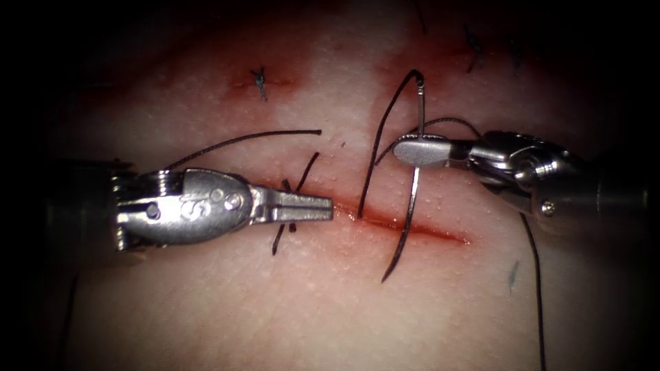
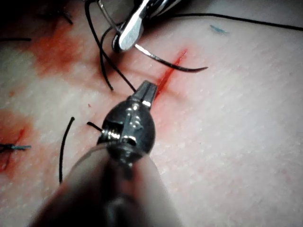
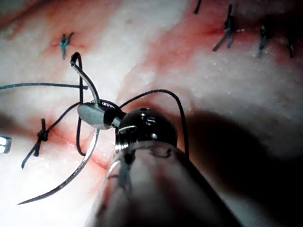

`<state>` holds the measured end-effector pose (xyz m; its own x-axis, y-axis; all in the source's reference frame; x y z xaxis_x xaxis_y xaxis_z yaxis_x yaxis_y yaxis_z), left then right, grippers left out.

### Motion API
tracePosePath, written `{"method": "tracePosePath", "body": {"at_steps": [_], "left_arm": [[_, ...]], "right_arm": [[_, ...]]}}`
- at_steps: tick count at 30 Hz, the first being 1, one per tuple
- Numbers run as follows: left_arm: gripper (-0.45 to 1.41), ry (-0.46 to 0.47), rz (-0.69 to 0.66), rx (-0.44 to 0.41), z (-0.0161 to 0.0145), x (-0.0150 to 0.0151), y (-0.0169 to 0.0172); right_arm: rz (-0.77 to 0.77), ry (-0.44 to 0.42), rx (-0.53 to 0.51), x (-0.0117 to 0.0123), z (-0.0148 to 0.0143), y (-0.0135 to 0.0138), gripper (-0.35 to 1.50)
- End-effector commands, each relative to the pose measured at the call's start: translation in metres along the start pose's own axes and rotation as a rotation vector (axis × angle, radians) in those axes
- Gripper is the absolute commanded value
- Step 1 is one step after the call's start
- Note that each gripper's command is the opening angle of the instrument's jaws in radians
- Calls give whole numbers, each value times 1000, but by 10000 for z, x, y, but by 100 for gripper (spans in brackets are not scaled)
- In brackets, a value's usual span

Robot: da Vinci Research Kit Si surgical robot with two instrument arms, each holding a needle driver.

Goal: Wound Closure

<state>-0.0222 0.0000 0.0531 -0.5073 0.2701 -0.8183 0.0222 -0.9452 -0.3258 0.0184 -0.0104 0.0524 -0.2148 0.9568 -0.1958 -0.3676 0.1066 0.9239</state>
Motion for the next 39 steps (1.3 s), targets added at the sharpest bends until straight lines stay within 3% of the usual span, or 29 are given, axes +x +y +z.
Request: {"method": "tracePosePath", "body": {"at_steps": [1, 5, 15, 23, 27, 39], "left_arm": [[-45, -73, -2, -35, 16, -15, -2], [-45, -172, -2, -83, 35, -32, -2], [-45, -278, 18, -136, 78, -52, -19], [-45, -352, -5, -153, 84, -74, -36], [-45, -437, -23, -160, 89, -89, -40], [-45, -437, -42, -187, 108, -99, -46]], "right_arm": [[-29, 8, 12, -3, 6, 2, -35], [-56, 18, 14, -2, 4, 3, -35], [-115, 25, 16, -2, 4, 2, -35], [-150, 27, 14, -4, 5, 0, -35], [-155, 36, 23, -5, 5, 0, -35], [-231, 39, 39, -9, 9, 0, -35]]}}
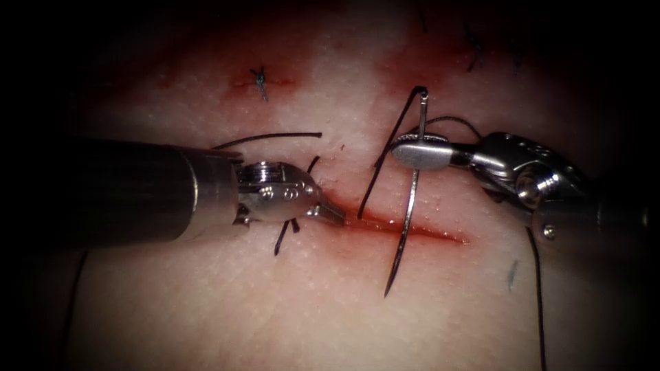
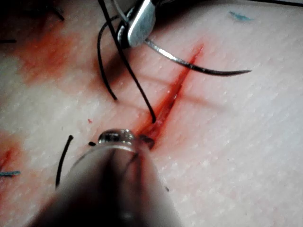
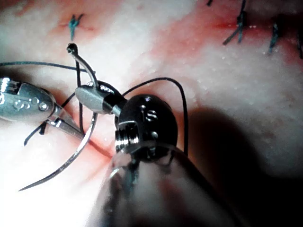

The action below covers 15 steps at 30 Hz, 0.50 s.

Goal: Wound Closure

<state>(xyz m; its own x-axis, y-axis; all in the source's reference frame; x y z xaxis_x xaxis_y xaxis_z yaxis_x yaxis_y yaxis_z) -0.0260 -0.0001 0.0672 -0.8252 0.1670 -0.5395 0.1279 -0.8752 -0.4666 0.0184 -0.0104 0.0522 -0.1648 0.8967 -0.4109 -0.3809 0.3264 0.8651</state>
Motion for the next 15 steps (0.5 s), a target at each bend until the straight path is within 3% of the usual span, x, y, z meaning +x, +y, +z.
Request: {"method": "tracePosePath", "body": {"at_steps": [1, 10, 11, 13, 14, 15], "left_arm": [[-45, 0, 1, 1, 10, 1, -6], [-45, -131, -19, -43, 17, -10, 0], [-28, -178, -28, -56, 19, -14, 3], [-20, -195, -27, -61, 19, -15, 5], [0, -233, -25, -73, 20, -18, 7], [7, -245, -24, -76, 21, -20, 8]], "right_arm": [[-35, 13, 33, -10, 12, 1, -35], [-216, 70, 44, -6, 22, 6, -35], [-268, 77, 30, -4, 23, 10, -35], [-285, 85, 27, -2, 22, 11, -35], [-337, 102, 17, -1, 21, 15, -35], [-355, 110, 14, -1, 20, 16, -35]]}}
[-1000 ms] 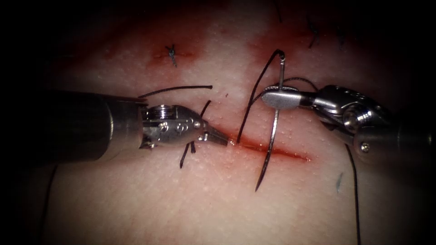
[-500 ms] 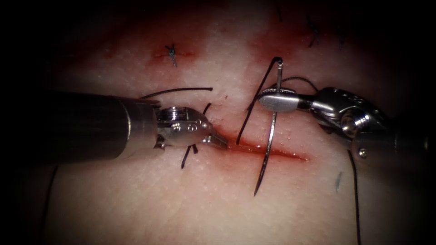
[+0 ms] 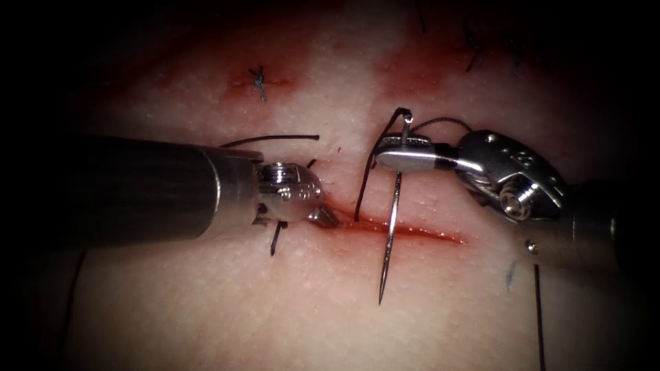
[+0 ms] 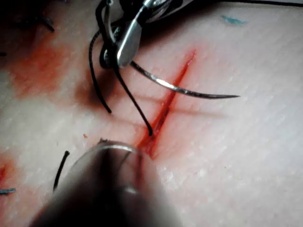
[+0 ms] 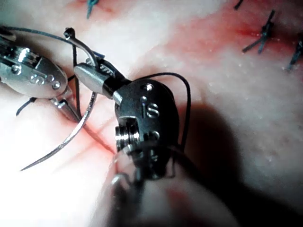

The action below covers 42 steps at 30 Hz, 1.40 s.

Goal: Wound Closure

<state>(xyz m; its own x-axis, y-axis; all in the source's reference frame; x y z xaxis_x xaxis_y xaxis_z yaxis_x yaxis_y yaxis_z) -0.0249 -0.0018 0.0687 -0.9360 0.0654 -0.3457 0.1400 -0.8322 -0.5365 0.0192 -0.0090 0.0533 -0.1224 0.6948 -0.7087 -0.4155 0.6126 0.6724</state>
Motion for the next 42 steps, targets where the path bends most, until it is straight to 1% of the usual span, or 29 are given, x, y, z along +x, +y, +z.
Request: {"method": "tracePosePath", "body": {"at_steps": [1, 2, 3, 4, 5, 6, 8, 9, 10, 12, 15, 27, 31, 32, 36, 41, 42], "left_arm": [[16, -13, -4, 0, 9, 2, -1], [16, -13, -4, 0, 9, 2, -1], [37, -28, -4, -11, 12, 1, 1], [37, -28, -4, -11, 12, 1, 1], [71, -26, -5, -27, 14, 3, 2], [78, -26, -6, -26, 15, 4, 1], [81, -26, -7, -26, 15, 5, 1], [90, -11, -9, -33, 16, 8, 1], [90, -11, -9, -33, 16, 8, 1], [101, -2, -9, -32, 17, 10, 3], [110, 6, -8, -37, 17, 11, 5], [110, 22, -20, -43, 9, 7, 14], [110, 29, -19, -45, 9, 9, 18], [110, 41, -19, -53, 7, 11, 21], [110, 56, -19, -58, 3, 15, 21], [110, 65, -13, -64, -3, 17, 21], [110, 68, -18, -64, -4, 16, 21]], "right_arm": [[-24, 15, -7, -9, 5, 2, -35], [-24, 15, -7, -9, 5, 2, -35], [-60, 33, -25, -11, 5, 4, -35], [-60, 33, -25, -11, 5, 4, -35], [-83, 51, -58, -13, 6, 4, -35], [-94, 58, -66, -13, 6, 4, -35], [-99, 64, -71, -13, 6, 4, -35], [-109, 71, -82, -12, 7, 4, -35], [-109, 71, -82, -12, 7, 4, -35], [-132, 81, -88, -12, 10, 4, -35], [-173, 90, -96, -12, 13, 3, -35], [-332, 119, -124, -10, 29, 11, -35], [-357, 125, -128, -11, 30, 12, -35], [-396, 126, -129, -14, 30, 11, -35], [-448, 130, -134, -21, 31, 7, -35], [-514, 126, -141, -23, 31, 3, -35], [-547, 120, -147, -26, 31, -1, -35]]}}
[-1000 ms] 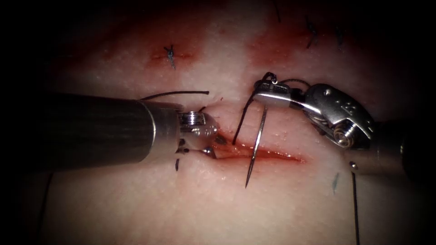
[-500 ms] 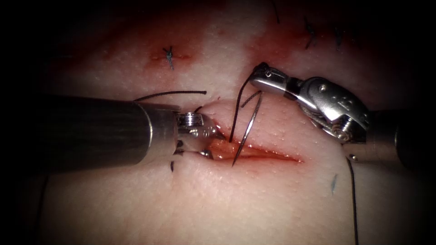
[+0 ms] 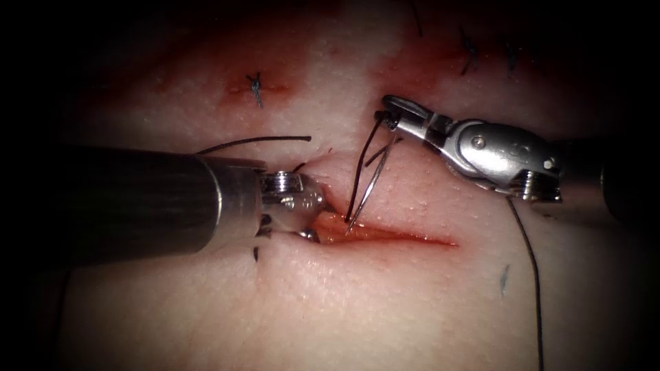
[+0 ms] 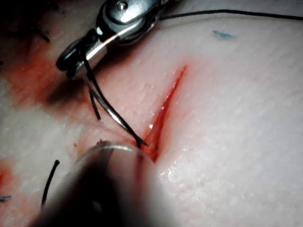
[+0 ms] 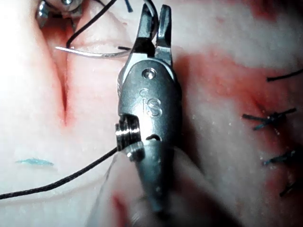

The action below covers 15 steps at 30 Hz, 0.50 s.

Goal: Wound Closure

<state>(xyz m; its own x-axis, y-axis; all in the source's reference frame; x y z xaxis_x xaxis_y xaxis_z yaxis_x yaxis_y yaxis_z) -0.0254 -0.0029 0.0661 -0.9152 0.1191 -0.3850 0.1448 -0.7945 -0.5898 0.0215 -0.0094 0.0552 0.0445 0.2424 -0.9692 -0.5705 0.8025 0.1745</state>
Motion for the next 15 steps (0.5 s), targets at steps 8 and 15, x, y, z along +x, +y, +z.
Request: {"method": "tracePosePath", "body": {"at_steps": [8, 15], "left_arm": [[110, 13, -9, -4, 6, 4, 0], [110, 28, -7, 6, -3, 7, 0]], "right_arm": [[-86, -28, 37, -9, 8, -28, -35], [-102, -43, 72, -11, 10, -43, -35]]}}
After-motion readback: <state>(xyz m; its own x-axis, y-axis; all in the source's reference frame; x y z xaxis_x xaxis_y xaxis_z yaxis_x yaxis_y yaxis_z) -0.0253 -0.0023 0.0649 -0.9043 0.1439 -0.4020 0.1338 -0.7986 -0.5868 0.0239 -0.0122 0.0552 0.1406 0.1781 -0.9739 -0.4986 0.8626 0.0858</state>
